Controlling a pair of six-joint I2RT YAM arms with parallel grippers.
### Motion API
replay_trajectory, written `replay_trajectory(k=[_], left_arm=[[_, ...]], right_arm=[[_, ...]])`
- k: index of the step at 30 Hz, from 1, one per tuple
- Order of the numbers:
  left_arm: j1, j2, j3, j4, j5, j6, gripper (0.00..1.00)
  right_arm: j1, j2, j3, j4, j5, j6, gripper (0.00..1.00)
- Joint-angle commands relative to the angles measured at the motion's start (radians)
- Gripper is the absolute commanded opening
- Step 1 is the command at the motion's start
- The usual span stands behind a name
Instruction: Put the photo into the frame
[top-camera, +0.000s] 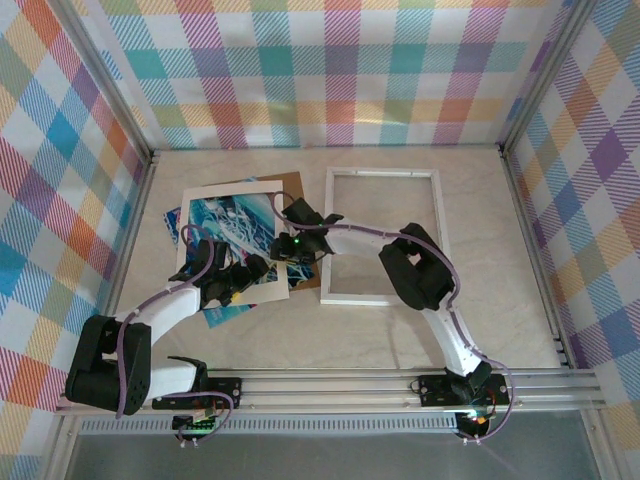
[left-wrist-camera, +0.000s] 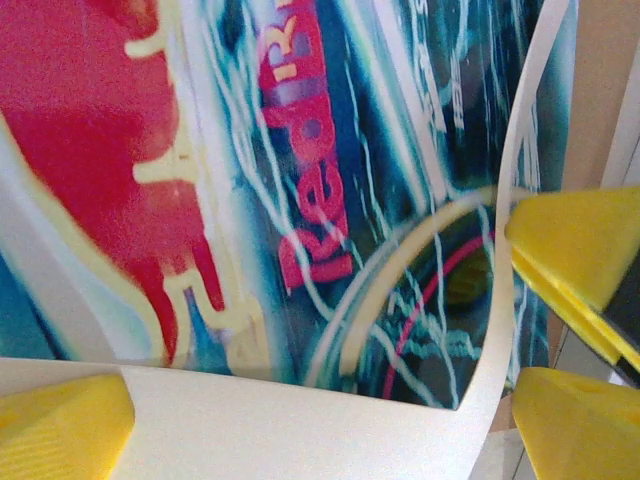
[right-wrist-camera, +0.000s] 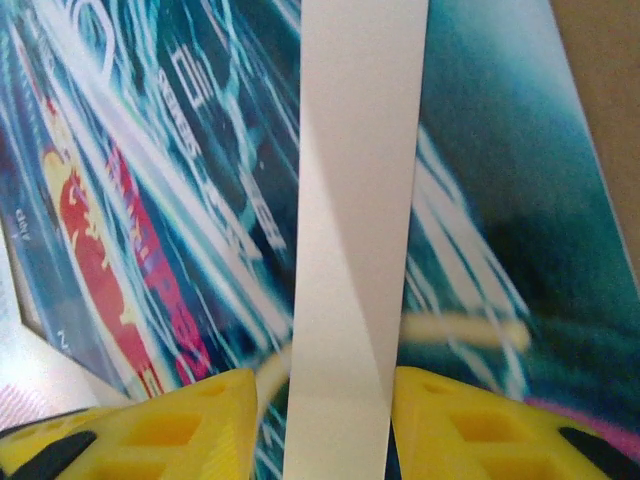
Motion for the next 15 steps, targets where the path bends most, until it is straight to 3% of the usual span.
replay_trajectory(k=[1,10,15], left_arm=[[0.003,0.072,-0.052,-0.032,0.035,0.0,1.0],[0.003,0.068,-0.048,-0.038,0.033,0.0,1.0],[0.003,0.061,-0.047,-0.044,0.031,0.001,1.0]], right_arm=[[0.002,-0.082,-0.071,0.15,-0.069,0.028,0.42],[-0.018,-0.11,-0.2,0.402,-0.175,0.122,0.47],[-0.024,-0.095,-0.2,0.423,-0.183,0.132,0.4]])
